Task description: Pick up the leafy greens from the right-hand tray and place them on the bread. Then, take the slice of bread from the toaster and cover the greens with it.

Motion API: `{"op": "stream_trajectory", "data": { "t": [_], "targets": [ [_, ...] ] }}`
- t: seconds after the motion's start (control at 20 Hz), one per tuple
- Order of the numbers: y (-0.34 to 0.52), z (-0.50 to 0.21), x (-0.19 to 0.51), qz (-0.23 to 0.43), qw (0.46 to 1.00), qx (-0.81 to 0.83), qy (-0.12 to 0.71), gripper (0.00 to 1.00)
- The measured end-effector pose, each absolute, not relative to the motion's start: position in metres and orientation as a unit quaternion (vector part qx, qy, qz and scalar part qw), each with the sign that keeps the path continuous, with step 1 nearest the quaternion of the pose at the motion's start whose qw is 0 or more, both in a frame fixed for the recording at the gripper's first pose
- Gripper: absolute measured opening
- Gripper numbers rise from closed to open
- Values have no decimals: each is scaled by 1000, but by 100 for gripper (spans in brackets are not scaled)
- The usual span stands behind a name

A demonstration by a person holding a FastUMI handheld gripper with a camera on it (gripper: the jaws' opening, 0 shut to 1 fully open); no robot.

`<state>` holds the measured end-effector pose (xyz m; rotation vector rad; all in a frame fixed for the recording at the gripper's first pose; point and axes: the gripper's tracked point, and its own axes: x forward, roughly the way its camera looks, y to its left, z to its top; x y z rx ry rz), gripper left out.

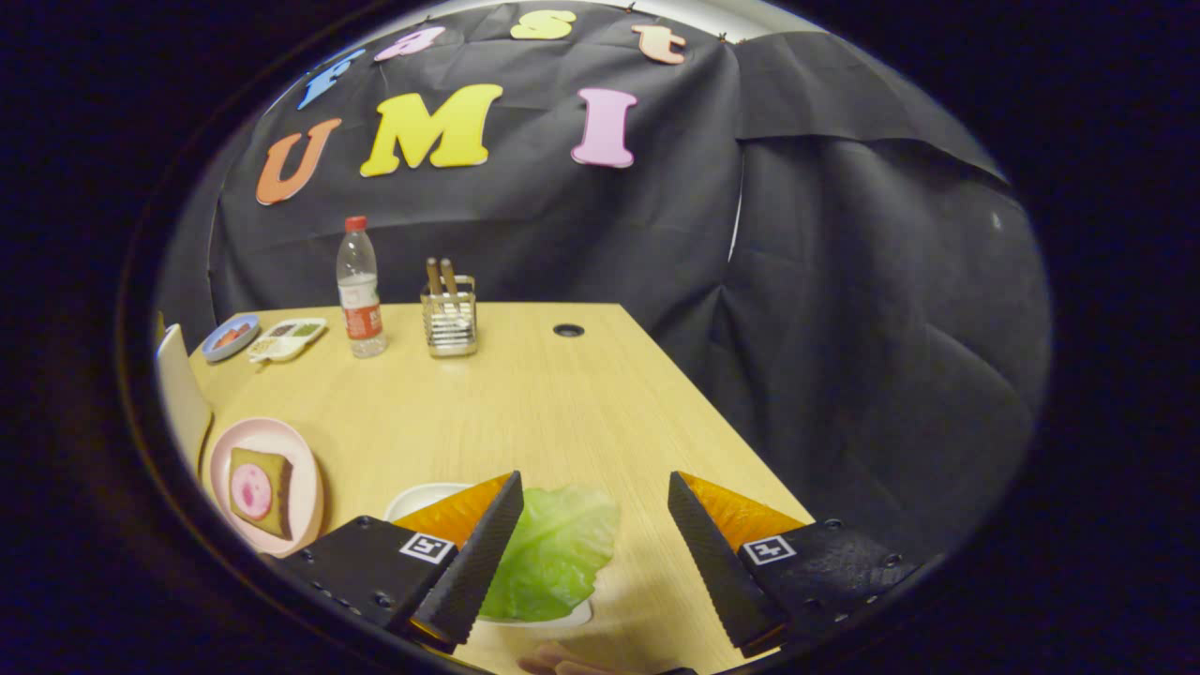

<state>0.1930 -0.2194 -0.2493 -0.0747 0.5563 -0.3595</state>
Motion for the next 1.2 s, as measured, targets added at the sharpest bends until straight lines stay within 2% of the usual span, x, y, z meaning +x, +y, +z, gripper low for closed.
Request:
{"op": "stream_trajectory", "data": {
  "t": [0.45,0.65,0.8,0.85,1.0,1.05,1.15,1.2],
  "targets": [
    [-220,-296,196,-172,923,-31,343,95],
    [-213,-296,205,-166,923,-38,346,87],
    [-209,-296,208,-164,922,-63,344,64],
    [-208,-296,208,-166,921,-76,344,61],
    [-207,-297,208,-173,919,-104,338,33],
    [-209,-294,209,-177,919,-119,331,30],
    [-207,-292,208,-179,919,-120,329,11],
    [-207,-289,209,-178,922,-119,322,12]
  ]
}}
